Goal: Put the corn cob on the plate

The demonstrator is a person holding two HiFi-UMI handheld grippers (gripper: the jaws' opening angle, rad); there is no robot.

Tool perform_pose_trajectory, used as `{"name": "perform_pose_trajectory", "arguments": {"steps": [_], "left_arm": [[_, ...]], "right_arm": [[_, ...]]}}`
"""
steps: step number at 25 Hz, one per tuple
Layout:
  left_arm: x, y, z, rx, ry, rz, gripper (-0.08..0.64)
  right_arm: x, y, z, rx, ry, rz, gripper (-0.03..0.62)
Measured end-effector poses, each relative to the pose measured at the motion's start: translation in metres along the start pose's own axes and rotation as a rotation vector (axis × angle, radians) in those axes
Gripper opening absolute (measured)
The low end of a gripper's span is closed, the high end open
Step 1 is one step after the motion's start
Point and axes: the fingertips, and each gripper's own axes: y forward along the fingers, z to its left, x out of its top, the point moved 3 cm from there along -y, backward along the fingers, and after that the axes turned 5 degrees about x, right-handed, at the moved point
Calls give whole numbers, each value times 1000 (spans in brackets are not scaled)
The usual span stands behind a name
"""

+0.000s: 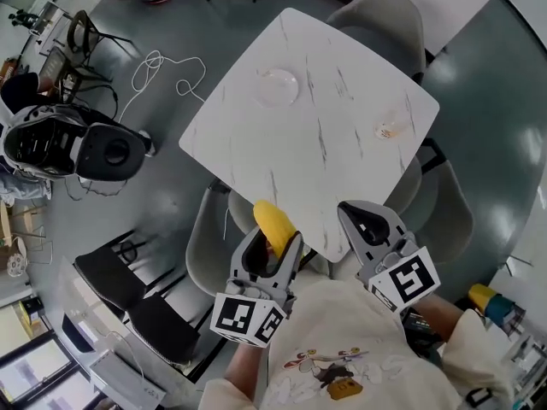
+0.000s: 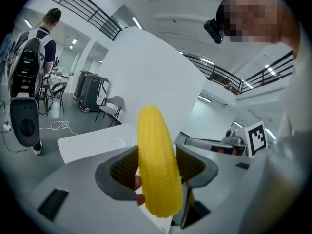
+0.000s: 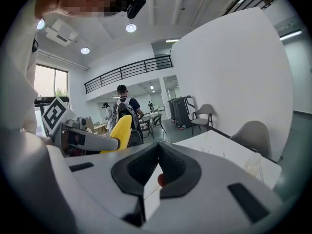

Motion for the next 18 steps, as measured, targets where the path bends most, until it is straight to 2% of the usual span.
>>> {"name": "perform_pose_trajectory", "arguments": {"steps": [7,10,12,18], "left_arm": [[8,47,22,8,21,21,250],[10,68,29,1,37,30,250],[10,81,35,-1,48,39,250],[10,120,56,44,65,75,250]], "right_arm": [[3,43,-29,39,-32,11,5],[-4,60,-46,18,-48,24,5],[-10,70,-59,-7,-41,27,5],[-30,98,-88,15,-11,46,5]]}}
